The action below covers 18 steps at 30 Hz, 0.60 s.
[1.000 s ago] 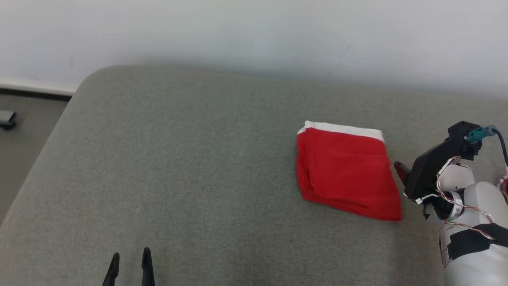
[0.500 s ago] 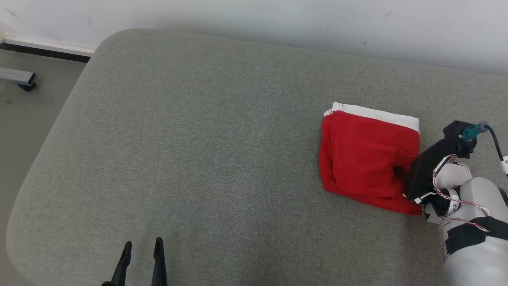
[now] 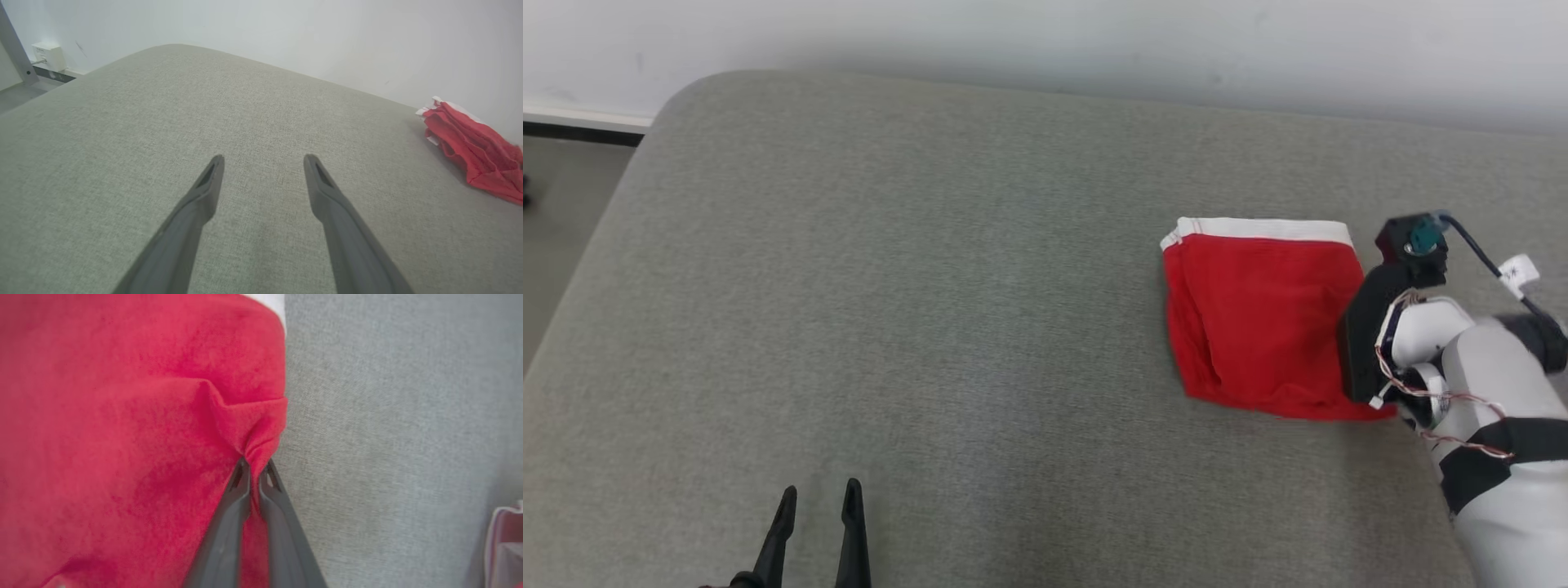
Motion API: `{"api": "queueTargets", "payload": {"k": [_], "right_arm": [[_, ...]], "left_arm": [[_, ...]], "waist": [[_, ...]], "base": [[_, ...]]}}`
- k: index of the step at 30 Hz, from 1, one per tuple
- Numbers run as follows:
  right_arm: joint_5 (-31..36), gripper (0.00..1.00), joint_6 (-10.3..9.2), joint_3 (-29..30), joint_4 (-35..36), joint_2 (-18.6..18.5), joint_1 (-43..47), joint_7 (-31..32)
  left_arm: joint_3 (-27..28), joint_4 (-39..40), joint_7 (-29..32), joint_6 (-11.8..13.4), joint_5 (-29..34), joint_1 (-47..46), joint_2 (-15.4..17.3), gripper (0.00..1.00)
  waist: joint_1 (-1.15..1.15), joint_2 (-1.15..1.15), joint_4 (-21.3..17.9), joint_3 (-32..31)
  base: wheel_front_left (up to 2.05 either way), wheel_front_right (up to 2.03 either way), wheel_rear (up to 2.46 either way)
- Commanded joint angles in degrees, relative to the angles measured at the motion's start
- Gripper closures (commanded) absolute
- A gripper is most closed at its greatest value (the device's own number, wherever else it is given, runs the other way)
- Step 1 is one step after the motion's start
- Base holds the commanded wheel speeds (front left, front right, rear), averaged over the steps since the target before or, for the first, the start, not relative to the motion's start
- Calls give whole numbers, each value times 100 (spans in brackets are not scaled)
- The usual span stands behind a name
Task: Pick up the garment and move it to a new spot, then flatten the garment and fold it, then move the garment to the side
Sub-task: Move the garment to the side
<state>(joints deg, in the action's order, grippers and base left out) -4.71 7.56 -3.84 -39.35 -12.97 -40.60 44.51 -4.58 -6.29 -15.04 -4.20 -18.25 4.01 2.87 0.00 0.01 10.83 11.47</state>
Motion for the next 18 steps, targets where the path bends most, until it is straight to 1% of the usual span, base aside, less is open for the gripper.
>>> {"api": "queueTargets", "payload": {"k": [1, 4, 5, 8, 12, 15, 18], "right_arm": [[-175, 100, -18, -315, 204, -158, -123, 71], [-536, 100, -18, -1106, 712, -551, -197, 289], [-536, 100, -18, -1106, 712, -551, -197, 289], [-917, 100, -17, -1789, 1373, -935, -296, 539], [-1328, 100, -18, -2536, 2203, -1481, -383, 833], [-1567, 100, -18, -2926, 2688, -1824, -465, 937], [-1718, 100, -18, -3148, 2984, -2094, -537, 878]], "left_arm": [[16, 48, -16, 12, -80, -54, 1, 0], [47, 61, -16, 18, -106, -66, 1, 0], [47, 61, -16, 18, -106, -66, 1, 0], [41, 71, -16, 33, -133, -96, 1, 0], [70, 66, -15, 26, -138, -169, 1, 0], [146, 58, -16, -12, -119, -207, 3, 0], [188, 53, -16, -33, -56, -262, 2, 0]], "waist": [[0, -1, -280, 3], [0, -1, -589, -14], [0, -1, -589, -14], [0, -1, -923, -24], [0, -1, -1389, -17], [0, -1, -1732, 4], [0, -1, -2041, 48]], "base": [[0, 0, 0], [0, 0, 0], [0, 0, 0], [0, 0, 0], [0, 0, 0], [0, 0, 0], [0, 0, 0]]}}
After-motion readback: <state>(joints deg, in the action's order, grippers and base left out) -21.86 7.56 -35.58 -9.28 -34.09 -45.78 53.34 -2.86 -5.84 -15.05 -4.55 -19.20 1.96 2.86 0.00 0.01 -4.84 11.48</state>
